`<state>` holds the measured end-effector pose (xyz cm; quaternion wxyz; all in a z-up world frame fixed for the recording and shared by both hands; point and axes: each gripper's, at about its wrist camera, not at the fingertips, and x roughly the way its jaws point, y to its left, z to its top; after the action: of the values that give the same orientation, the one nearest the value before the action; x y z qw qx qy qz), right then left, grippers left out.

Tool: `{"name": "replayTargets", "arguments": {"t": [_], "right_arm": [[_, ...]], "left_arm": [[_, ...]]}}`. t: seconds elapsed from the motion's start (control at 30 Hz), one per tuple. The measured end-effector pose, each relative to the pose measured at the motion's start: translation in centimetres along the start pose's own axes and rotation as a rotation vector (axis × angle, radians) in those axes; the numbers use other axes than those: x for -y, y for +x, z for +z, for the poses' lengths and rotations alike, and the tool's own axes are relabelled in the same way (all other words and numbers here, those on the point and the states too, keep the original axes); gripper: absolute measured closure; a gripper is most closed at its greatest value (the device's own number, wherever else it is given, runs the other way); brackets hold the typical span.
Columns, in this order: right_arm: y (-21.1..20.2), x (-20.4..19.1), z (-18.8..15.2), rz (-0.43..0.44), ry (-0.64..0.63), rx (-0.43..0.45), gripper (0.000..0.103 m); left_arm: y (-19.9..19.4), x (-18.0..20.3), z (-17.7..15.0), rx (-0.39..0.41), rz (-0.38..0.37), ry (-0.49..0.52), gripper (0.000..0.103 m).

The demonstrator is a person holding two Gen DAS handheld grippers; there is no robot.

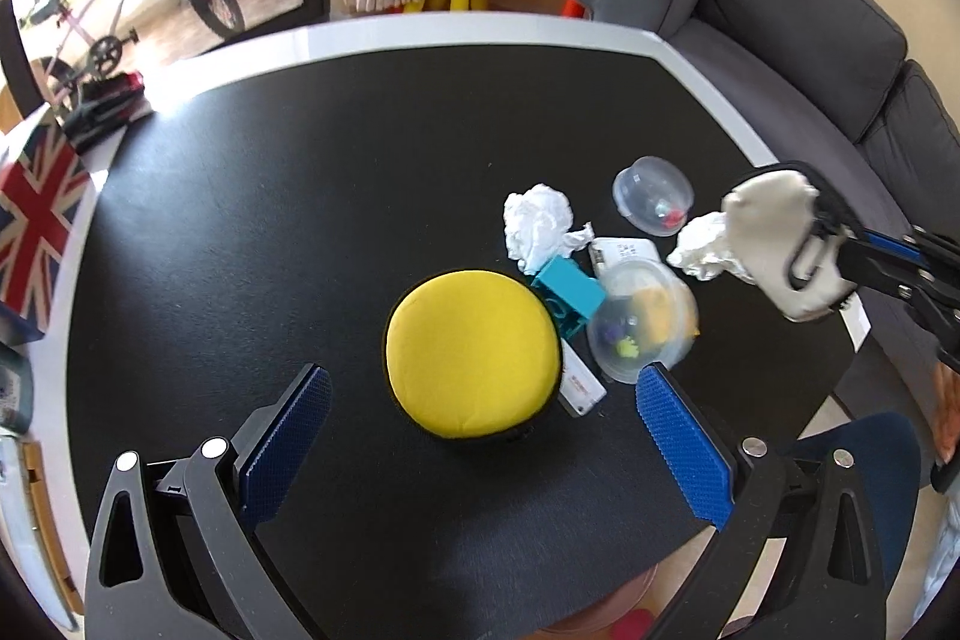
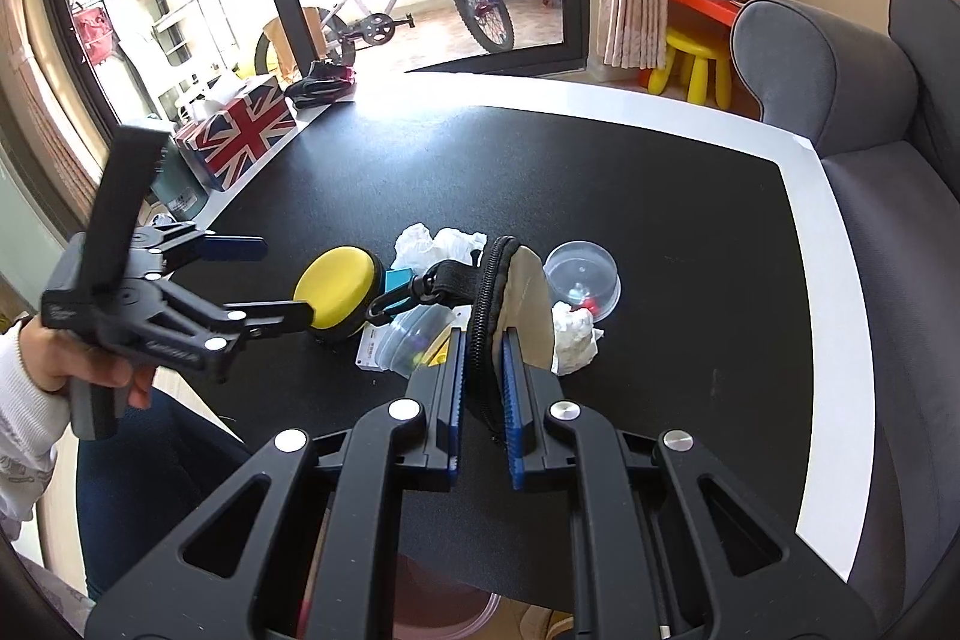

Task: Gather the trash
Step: 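Grasp the yellow ear cup with the left gripper while the right gripper holds the beige cup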

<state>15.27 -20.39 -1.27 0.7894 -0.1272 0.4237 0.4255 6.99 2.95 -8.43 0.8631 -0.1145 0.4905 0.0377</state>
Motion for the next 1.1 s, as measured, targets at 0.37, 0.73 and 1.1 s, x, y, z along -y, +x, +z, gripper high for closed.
{"name": "replayTargets", "arguments": {"t": [0.37,0.73,1.1], "right_arm": [[0.1,0.5,-0.3,0.001,0.02,-0.008,0.092],[0.3,0.8,-0.5,0.006,0.031,-0.011,0.092],[-0.3,0.7,-1.0,0.007,0.034,0.005,0.092]], "left_arm": [[3.6,-1.0,0.5,-0.072,0.007,-0.06,0.005],[4.0,-0.4,0.5,-0.054,-0.002,-0.031,0.028],[-0.8,0.3,-0.2,0.051,0.012,0.003,0.029]]}}
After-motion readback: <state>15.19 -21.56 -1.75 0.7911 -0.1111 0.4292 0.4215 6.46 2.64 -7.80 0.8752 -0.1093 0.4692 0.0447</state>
